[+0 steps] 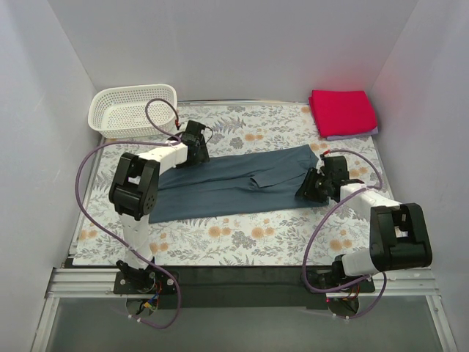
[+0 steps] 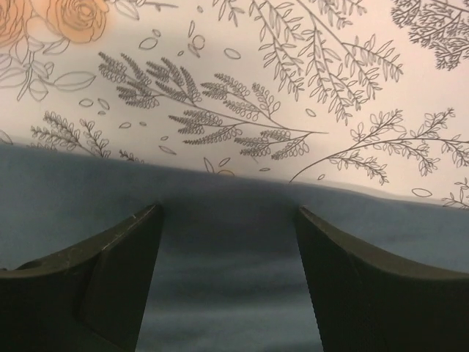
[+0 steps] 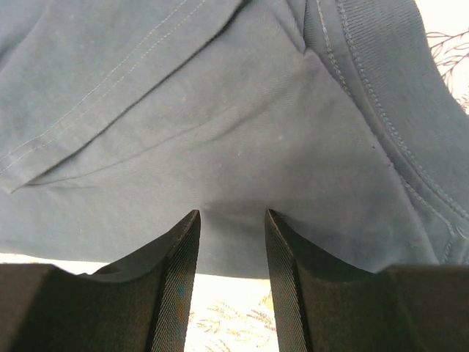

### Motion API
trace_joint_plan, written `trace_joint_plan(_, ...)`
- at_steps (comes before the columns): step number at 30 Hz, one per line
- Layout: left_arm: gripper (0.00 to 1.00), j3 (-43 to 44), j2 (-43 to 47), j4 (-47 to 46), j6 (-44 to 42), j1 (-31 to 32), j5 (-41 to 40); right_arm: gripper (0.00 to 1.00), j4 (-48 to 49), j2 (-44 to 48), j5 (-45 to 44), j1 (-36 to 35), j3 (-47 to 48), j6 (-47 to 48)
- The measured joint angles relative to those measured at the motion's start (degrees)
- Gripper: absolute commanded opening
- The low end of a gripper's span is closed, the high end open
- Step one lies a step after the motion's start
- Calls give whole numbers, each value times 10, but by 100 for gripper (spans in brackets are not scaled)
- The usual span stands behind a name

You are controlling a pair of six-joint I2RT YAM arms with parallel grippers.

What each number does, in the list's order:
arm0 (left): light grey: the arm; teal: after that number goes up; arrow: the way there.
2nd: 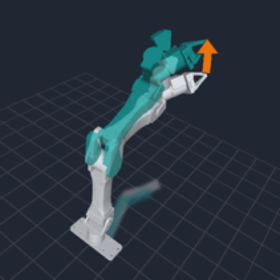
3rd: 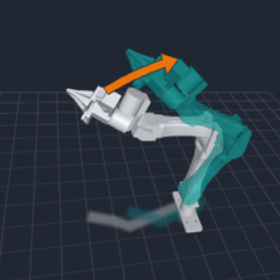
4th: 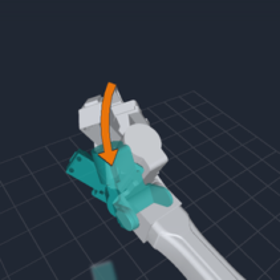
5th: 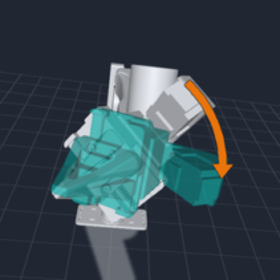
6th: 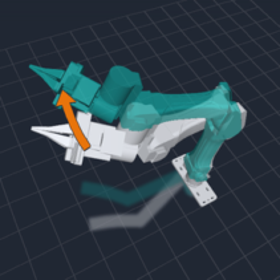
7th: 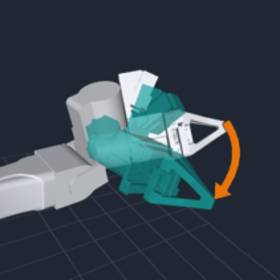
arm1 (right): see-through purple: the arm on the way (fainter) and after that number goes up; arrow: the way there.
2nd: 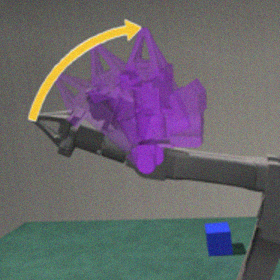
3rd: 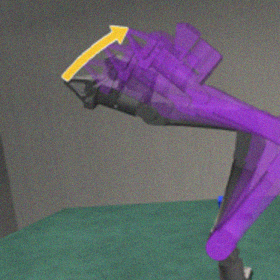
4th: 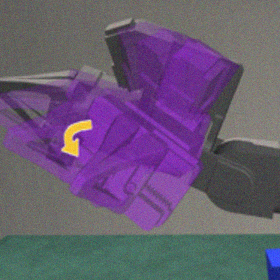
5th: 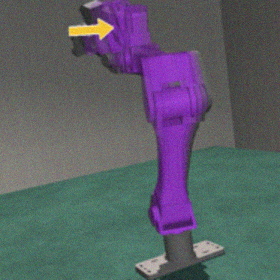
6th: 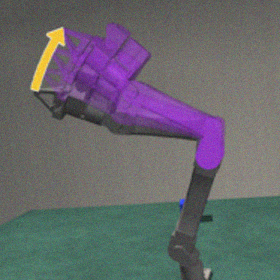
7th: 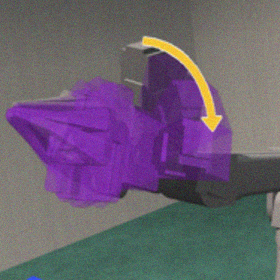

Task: Fold and stack the t-shirts
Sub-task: Fold the tshirt

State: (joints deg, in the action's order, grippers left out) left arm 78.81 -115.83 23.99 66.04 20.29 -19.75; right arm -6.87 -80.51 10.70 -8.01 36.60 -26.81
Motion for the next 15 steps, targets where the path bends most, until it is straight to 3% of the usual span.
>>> trace_joint_plan(5, 65, -24, 13, 4, 26, -1, -12, 41, 14, -33, 7, 0, 16, -3)
trace_joint_plan(9, 64, -71, 48, 13, 66, -11, -23, 41, 13, -103, 7, 0, 84, 13)
trace_joint_plan(15, 63, -191, 151, 40, 154, -25, -2, 41, -43, -323, 26, 6, 365, 72)
